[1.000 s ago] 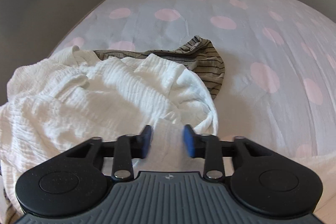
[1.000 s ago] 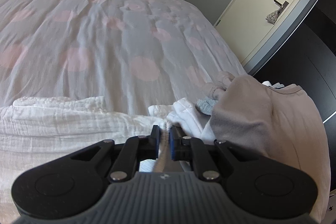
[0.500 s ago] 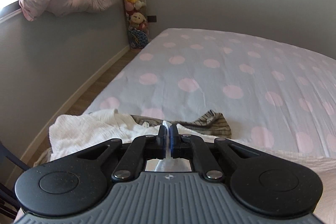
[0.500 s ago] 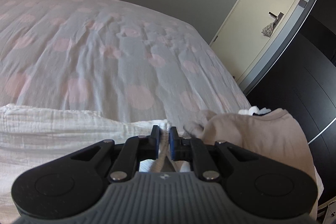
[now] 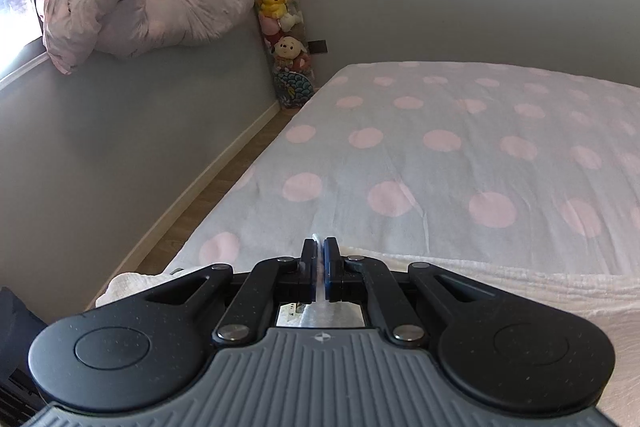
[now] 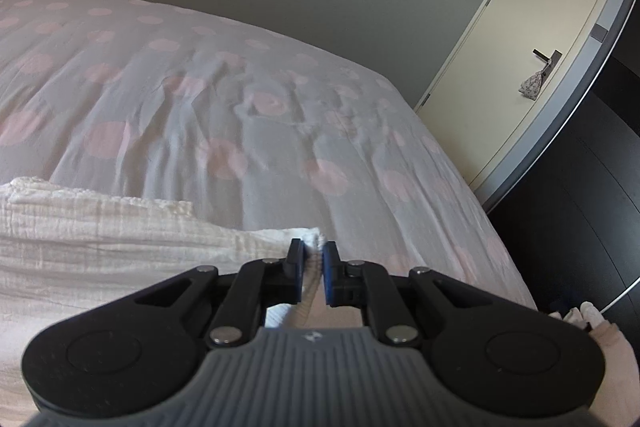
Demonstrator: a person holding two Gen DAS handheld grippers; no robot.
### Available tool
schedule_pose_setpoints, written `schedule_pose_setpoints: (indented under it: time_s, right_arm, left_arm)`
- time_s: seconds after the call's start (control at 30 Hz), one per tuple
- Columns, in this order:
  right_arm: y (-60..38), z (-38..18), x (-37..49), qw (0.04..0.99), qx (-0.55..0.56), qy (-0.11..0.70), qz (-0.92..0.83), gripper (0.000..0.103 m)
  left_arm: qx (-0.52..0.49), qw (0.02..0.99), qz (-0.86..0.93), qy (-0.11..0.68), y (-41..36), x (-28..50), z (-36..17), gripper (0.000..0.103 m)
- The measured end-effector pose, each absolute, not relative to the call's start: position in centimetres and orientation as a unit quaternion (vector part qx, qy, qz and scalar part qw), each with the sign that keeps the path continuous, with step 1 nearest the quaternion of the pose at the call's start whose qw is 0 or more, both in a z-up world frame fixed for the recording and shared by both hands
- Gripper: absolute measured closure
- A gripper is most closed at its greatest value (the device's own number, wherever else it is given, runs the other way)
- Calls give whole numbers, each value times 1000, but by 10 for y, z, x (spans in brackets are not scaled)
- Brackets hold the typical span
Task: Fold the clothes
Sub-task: 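Lay the white garment flat on the bed and open both grippers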
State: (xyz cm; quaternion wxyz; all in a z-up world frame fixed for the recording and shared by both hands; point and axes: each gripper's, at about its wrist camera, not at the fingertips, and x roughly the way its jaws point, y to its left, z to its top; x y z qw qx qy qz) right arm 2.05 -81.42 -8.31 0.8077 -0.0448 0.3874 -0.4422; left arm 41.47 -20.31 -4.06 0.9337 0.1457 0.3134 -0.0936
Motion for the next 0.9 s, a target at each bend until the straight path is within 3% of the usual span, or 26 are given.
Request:
schedule_pose_setpoints:
  time_s: [0.23,0.33,0.37,0.4,0.67,0.77,0.8,0.9]
  right_arm:
    - [-830,-123,43,799,-43,419,-428,92]
    - [-831,-124,42,800,-32,418,-429,80]
    - [-829,-122,39,801,-29,415,-431,76]
    - [-827,-120,36,802,-27,412,-432,75]
    - [-784,-90,-9,823,29,381,-421,74]
    - [-755,-83,-32,832,60,371,-408,73]
    - [-743,-81,-41,835,71,368,-403,70]
    - [-707,-80,-66,840,102,365,-388,61]
  left_arm:
    - [168,922,-79,339,-215,432,-82,100]
    - [169,921,-80,342,-214,430,-87,94]
    - [167,922,-79,340,-212,428,-86,87]
    - [163,924,-80,337,-210,424,-84,81]
    - [125,919,-142,346,-177,355,-58,76]
    - [122,905,-172,370,-164,316,-55,64]
    - [121,900,-181,379,-160,303,-56,59]
    - [123,883,-191,411,-145,274,-68,59]
